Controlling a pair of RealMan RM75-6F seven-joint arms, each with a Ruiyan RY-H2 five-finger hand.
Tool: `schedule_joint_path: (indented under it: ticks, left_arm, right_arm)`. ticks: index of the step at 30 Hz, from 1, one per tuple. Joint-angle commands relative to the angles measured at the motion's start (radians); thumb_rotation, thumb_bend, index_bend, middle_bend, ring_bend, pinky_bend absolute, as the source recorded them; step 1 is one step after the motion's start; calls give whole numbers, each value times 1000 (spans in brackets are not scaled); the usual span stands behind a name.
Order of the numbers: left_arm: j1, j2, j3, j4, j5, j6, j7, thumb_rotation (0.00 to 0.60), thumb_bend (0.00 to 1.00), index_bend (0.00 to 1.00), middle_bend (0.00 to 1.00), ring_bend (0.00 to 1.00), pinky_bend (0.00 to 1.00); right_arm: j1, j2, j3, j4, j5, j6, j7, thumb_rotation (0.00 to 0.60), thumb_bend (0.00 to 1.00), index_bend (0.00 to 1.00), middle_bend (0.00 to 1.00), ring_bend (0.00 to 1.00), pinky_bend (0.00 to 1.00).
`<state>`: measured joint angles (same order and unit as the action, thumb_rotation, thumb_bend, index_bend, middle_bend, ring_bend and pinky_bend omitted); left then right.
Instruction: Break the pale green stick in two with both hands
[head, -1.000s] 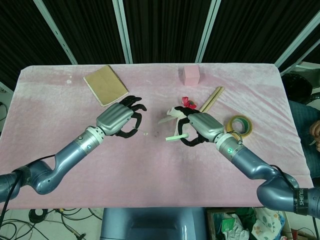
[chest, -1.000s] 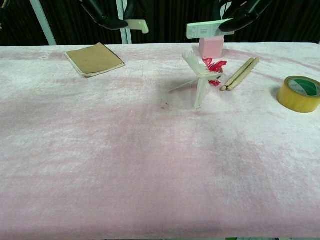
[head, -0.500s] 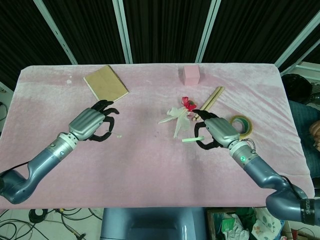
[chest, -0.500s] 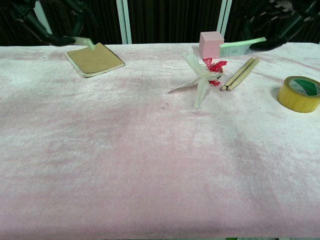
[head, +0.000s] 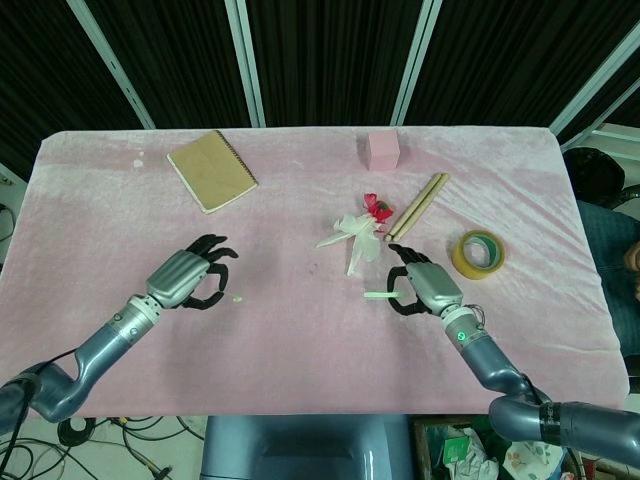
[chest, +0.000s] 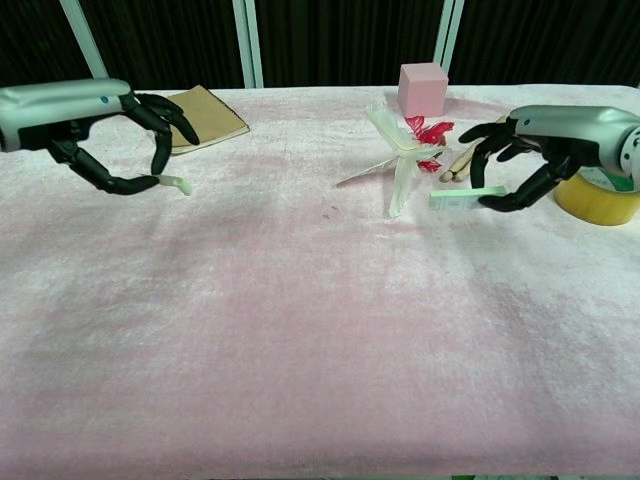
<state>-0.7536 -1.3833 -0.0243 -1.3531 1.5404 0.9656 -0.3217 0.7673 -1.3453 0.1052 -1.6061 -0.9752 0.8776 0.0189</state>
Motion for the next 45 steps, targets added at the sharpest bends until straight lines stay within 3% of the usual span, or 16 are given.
schedule_joint_path:
  ticks: [1, 6, 10, 13, 15, 17, 21, 26, 30, 36, 40, 45]
  left_arm:
    - [-24, -54, -13, 31, -3, -27, 1, 600, 544, 675, 187, 0, 0]
    - [-51, -119, -11, 81, -16, -81, 62, 600, 531, 658, 174, 0, 0]
    - [-65, -150, -8, 116, -20, -103, 129, 600, 515, 628, 157, 0, 0]
    - [-66, -163, -13, 125, -32, -106, 157, 600, 438, 511, 134, 0, 0]
    - [-67, -161, -17, 118, -48, -119, 168, 600, 355, 326, 103, 0, 0]
    - [-74, -145, -18, 102, -67, -148, 191, 600, 275, 212, 67, 0, 0]
    - [-86, -93, -27, 38, -120, -210, 218, 600, 171, 148, 6, 0, 0]
    - [-87, -59, -44, -8, -153, -213, 239, 600, 161, 131, 0, 0, 0]
    - [-79, -17, -71, -45, -165, -172, 261, 600, 161, 131, 0, 0, 0]
    - [-37, 128, -99, -185, -150, -71, 277, 600, 168, 135, 0, 0, 0]
    - [43, 278, -70, -322, -120, 27, 314, 600, 168, 139, 0, 0, 0]
    - [232, 458, 25, -478, -64, 228, 352, 600, 168, 140, 0, 0, 0]
  right_arm:
    - [-12, -26, -7, 30, -5, -3, -8, 600, 534, 924, 0, 0, 81]
    - [-22, -59, -14, 64, -9, -24, -12, 600, 496, 888, 0, 0, 81]
    - [-20, -66, -18, 75, -3, -63, -15, 600, 413, 790, 0, 0, 77]
    - [-15, -56, -17, 73, 7, -100, -13, 600, 284, 619, 0, 0, 66]
    - [-10, -45, -18, 68, 18, -125, -17, 600, 180, 420, 0, 0, 51]
    - [-1, -28, -22, 58, 29, -159, -24, 600, 114, 247, 0, 0, 46]
    - [18, 10, -21, 20, 48, -208, -33, 600, 50, 17, 0, 0, 46]
    - [18, 26, 6, 0, 55, -198, -16, 600, 46, 0, 0, 0, 46]
    - [1, 62, 33, -10, 43, -122, -25, 600, 45, 0, 0, 0, 46]
    - [-70, 217, 47, -117, -18, -19, -2, 600, 46, 0, 0, 0, 46]
    - [-159, 331, 6, -188, -117, 104, -30, 600, 46, 0, 0, 0, 46]
    - [-339, 415, -88, -241, -313, 327, -6, 600, 46, 0, 0, 0, 46]
